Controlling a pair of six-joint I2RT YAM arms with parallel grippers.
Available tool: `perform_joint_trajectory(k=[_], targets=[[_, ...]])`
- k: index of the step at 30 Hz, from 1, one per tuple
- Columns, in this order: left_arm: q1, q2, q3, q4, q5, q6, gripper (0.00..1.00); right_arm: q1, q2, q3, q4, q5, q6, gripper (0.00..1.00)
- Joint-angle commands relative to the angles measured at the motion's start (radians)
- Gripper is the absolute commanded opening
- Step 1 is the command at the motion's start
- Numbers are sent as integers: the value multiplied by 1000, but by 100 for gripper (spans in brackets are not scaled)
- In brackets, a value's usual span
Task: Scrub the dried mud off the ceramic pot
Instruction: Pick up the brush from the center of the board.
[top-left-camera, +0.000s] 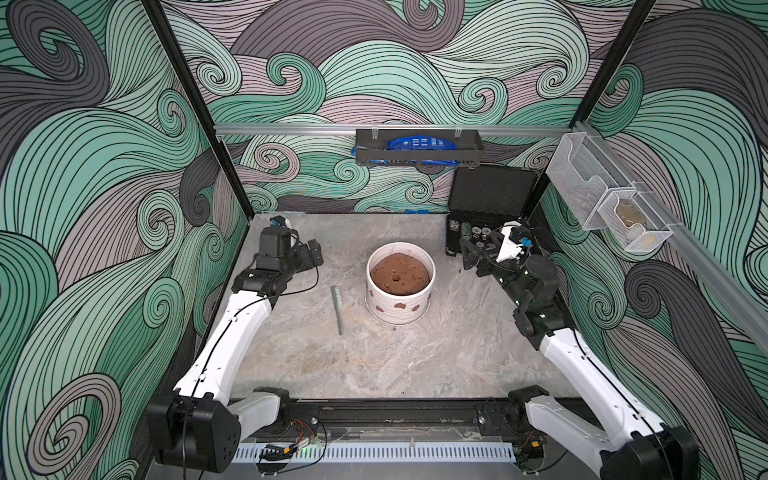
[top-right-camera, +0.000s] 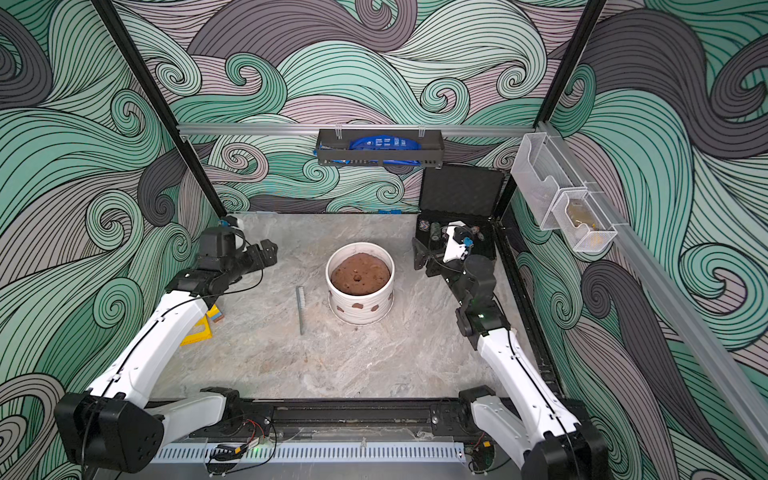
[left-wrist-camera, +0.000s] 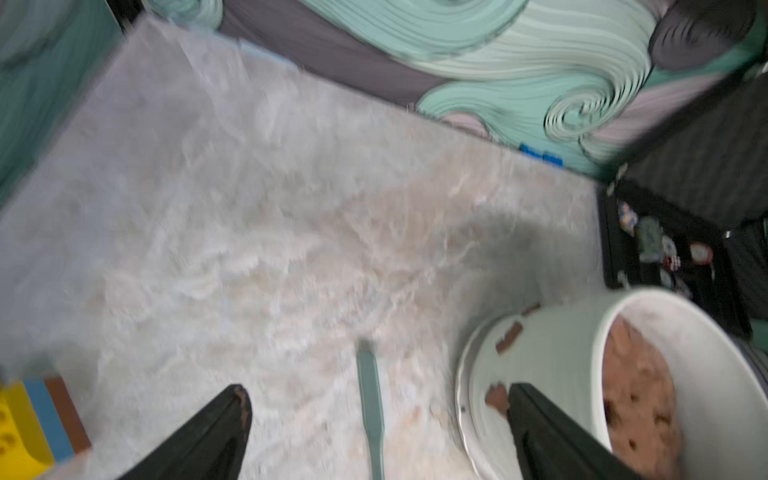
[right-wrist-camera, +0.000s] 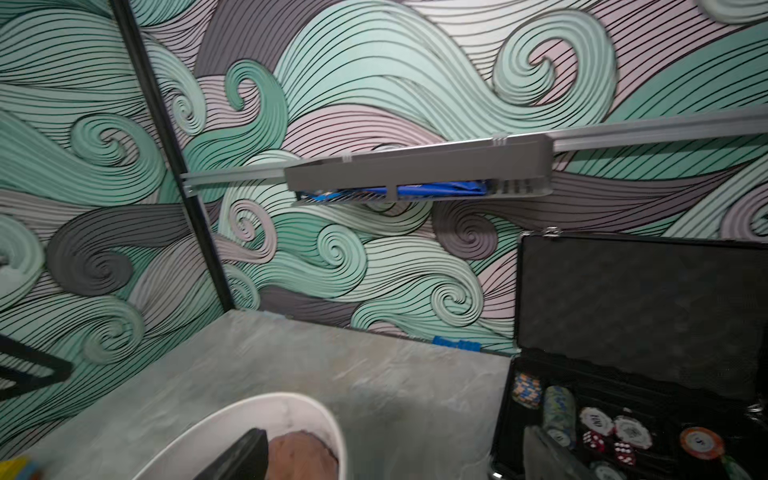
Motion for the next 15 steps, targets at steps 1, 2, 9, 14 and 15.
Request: perform_joint_trajectory(k=[1,2,9,14,15], targets=[[-82,-8,-26,-232,-1,-94,99,51,-45,52,-307,-157,10,99],[-111,-5,-38,-237,-7,-103,99,78,-54,54,-333,-177,17,99],[-263,116,-105,-245,-130,-186,89,382,-59,89,-451,-125,85,98],[-285,229,-94,-175,-168,-203,83,558,-55,67,-437,-10,140,98],[-286,259,-83,-164,-179,-207,82,587,-52,61,-434,4,150,98]])
